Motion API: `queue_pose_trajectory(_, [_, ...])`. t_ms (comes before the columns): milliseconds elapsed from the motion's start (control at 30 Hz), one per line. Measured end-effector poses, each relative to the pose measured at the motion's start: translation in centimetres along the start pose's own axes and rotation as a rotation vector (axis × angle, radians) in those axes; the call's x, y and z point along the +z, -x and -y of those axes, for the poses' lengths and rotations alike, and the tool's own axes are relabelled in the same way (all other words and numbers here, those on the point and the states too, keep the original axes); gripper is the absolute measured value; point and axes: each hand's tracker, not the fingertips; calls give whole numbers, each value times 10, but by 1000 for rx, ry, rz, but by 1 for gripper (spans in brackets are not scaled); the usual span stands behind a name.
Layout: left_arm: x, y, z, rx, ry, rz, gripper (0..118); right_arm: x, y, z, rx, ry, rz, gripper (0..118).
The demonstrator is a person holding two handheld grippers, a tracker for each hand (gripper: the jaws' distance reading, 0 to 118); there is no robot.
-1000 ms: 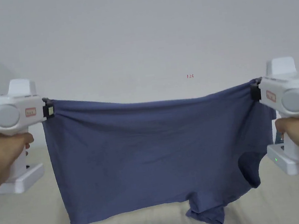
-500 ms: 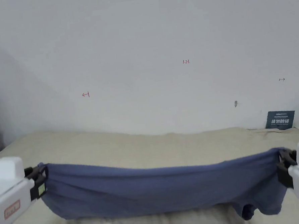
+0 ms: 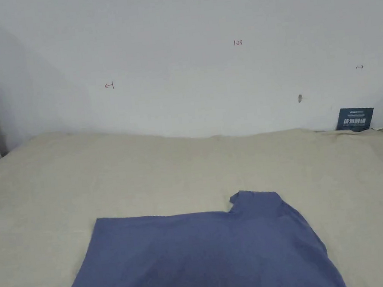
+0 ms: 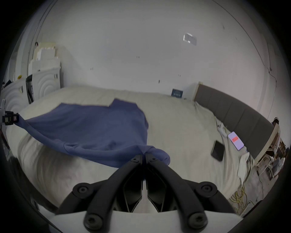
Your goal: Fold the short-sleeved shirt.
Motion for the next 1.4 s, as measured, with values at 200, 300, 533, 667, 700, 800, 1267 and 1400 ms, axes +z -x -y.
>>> queue_pose_trajectory(200, [-14,0,45,-6,126,-12,0,-16,17,52,68,144,0,1])
queue_pose_trajectory(300, [-25,-1,58,-11,189,-21,0,-28,26,68,116,203,19,1])
queue_pose_trajectory(533, [-26,-19,48,-35,273,-26,4,-44,31,78,90,263,15,3])
queue_pose_trajectory(667, [-9,-19,39,-34,253,-16,17,-29,22,66,42,224,-9,19])
queue_pose_trajectory(700, [-2,-17,34,-20,240,-22,27,-24,19,60,16,210,-13,34])
queue_pose_trajectory(800, [26,-16,15,32,103,-38,65,-10,11,43,-59,121,-32,48])
queue_pose_trajectory(1267, [24,-57,-38,38,-200,-48,10,-25,62,-31,-140,-192,-67,1])
queue_pose_trajectory(1400, [19,-60,-35,34,-217,-51,0,-28,70,-38,-132,-209,-76,1])
